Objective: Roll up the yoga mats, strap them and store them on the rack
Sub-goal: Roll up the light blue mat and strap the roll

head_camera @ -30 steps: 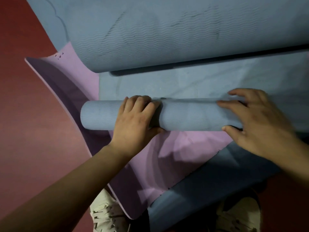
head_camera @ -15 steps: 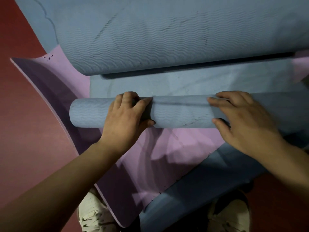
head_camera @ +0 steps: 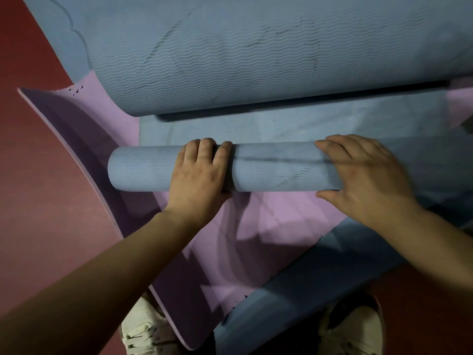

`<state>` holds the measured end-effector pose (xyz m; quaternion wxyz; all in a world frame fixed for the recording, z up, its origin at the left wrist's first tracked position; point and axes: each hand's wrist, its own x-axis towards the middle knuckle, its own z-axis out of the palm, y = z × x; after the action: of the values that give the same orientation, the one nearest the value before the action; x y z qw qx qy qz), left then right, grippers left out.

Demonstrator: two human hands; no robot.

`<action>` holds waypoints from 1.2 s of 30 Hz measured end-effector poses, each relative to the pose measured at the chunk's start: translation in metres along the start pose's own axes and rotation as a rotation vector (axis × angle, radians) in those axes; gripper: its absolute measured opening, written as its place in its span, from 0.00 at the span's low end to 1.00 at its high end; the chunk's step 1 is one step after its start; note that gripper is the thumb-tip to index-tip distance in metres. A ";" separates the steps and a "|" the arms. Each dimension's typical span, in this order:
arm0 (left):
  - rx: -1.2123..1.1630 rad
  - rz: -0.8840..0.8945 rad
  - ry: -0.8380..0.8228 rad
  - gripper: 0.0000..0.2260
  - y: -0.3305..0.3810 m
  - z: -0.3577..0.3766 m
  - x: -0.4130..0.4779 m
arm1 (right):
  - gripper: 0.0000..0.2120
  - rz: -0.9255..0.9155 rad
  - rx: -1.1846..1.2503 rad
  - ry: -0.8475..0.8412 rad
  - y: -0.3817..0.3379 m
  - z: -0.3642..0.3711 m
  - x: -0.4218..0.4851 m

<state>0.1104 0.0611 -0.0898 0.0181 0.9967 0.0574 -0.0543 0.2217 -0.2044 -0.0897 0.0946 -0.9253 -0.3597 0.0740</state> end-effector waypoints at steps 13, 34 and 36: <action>-0.192 0.081 0.001 0.35 -0.008 -0.007 -0.024 | 0.40 0.092 -0.055 -0.294 -0.010 -0.033 -0.009; -0.276 -0.064 0.012 0.29 -0.009 -0.014 -0.011 | 0.30 0.113 0.126 0.003 0.005 -0.019 -0.007; -0.252 -0.058 -0.002 0.28 -0.009 -0.013 -0.008 | 0.29 0.127 0.132 0.001 0.003 -0.021 -0.004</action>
<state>0.1025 0.0700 -0.0761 0.1416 0.9844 0.0924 -0.0483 0.2254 -0.2115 -0.0694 0.1507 -0.9381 -0.2945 0.1028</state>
